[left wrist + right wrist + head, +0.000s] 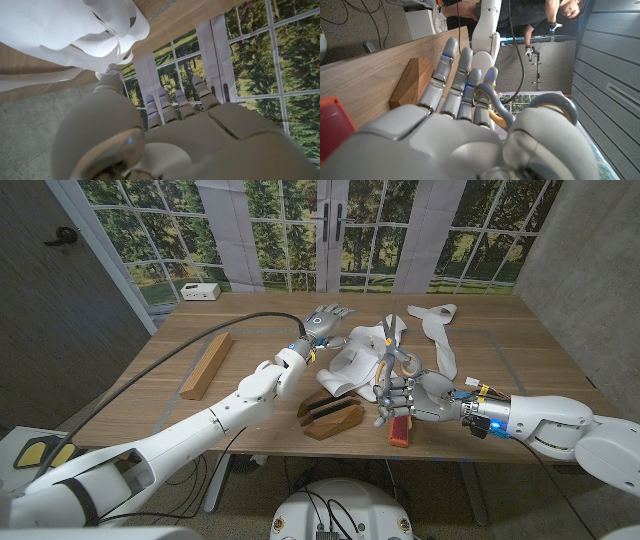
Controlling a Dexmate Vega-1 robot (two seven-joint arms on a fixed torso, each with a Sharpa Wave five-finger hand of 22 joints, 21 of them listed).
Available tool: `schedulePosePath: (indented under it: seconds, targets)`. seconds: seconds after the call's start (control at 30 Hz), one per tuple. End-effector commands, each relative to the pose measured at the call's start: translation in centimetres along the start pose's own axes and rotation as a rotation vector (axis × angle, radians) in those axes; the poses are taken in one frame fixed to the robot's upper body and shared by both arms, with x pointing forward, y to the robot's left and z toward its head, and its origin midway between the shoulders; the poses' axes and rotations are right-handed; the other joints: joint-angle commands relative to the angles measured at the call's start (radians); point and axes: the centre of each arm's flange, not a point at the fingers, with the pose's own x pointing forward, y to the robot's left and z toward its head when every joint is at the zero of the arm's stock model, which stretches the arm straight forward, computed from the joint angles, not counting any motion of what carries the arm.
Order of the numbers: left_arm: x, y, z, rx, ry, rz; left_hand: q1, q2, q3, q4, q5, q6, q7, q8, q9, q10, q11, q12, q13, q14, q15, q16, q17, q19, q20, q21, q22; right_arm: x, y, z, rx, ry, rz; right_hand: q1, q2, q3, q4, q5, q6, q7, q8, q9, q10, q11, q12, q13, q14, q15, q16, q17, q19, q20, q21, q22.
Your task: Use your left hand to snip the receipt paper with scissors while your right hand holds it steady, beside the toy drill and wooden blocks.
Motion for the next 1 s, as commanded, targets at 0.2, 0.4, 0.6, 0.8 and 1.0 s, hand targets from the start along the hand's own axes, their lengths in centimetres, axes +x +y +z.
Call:
schedulePosePath:
  seconds: [0.2,0.4,0.6,0.8,1.0]
  targets:
    - [0.7,0.2,1.2,0.156,-0.025,-0.048,0.002,-0.002,-0.001,0.007,0.001,0.008,-0.005,-0.002,0.001,0.006,-0.006,0.003,0.0,0.01,-0.033,0.003,0.002,0.003,0.002,-0.009,0.004,0.5,1.0,0.0,0.003,0.007,0.013,0.01,0.002,-0.009,0.001,-0.002,0.013,0.004,-0.006,-0.002,0.009,0.004,-0.008,0.001,0.004,-0.005,-0.001,0.001,0.006,-0.004,-0.006,0.002]
    - [1.2,0.2,1.7,0.217,-0.041,-0.082,0.011,0.0,0.003,0.004,0.003,0.014,-0.013,-0.004,0.001,0.01,-0.014,0.004,0.0,0.012,-0.041,0.002,0.002,0.005,-0.002,-0.016,0.004,0.5,1.3,0.1,0.0,0.011,0.012,0.011,0.003,-0.012,0.001,-0.002,0.012,0.004,-0.007,0.001,0.011,0.004,-0.009,0.001,0.007,-0.006,-0.002,-0.002,0.007,-0.004,-0.007,0.002]
    - [1.6,0.3,1.9,0.246,-0.049,-0.094,0.025,0.0,0.007,-0.002,0.004,0.018,-0.019,-0.008,0.001,0.012,-0.018,0.004,0.0,0.012,-0.046,0.001,0.001,0.007,-0.002,-0.023,0.004,0.7,1.4,0.1,0.005,0.01,0.018,0.015,0.005,-0.013,0.0,-0.002,0.012,0.003,-0.008,0.001,0.011,0.002,-0.012,-0.001,0.005,-0.006,-0.002,0.001,0.007,-0.004,-0.009,0.002]
    - [2.3,0.2,2.0,0.253,-0.052,-0.093,0.027,-0.003,0.006,0.0,0.004,0.021,-0.02,-0.01,0.001,0.014,-0.019,0.004,0.0,0.015,-0.046,0.001,0.001,0.01,-0.001,-0.029,0.004,0.8,1.2,0.2,0.005,0.014,0.018,0.017,0.006,-0.014,0.0,-0.003,0.012,0.002,-0.009,0.002,0.01,0.003,-0.012,0.001,0.005,-0.008,-0.002,0.001,0.007,-0.004,-0.009,0.002]
    - [3.1,0.2,2.1,0.262,-0.048,-0.091,0.02,-0.001,0.003,0.007,0.003,0.024,-0.014,-0.012,0.002,0.015,-0.015,0.004,0.0,0.019,-0.041,0.003,0.002,0.012,0.003,-0.034,0.004,0.8,1.0,0.3,0.001,0.012,0.019,0.019,0.008,-0.016,0.001,-0.003,0.013,0.001,-0.01,0.001,0.014,0.003,-0.012,0.002,0.006,-0.008,-0.003,0.0,0.007,-0.004,-0.011,0.002]
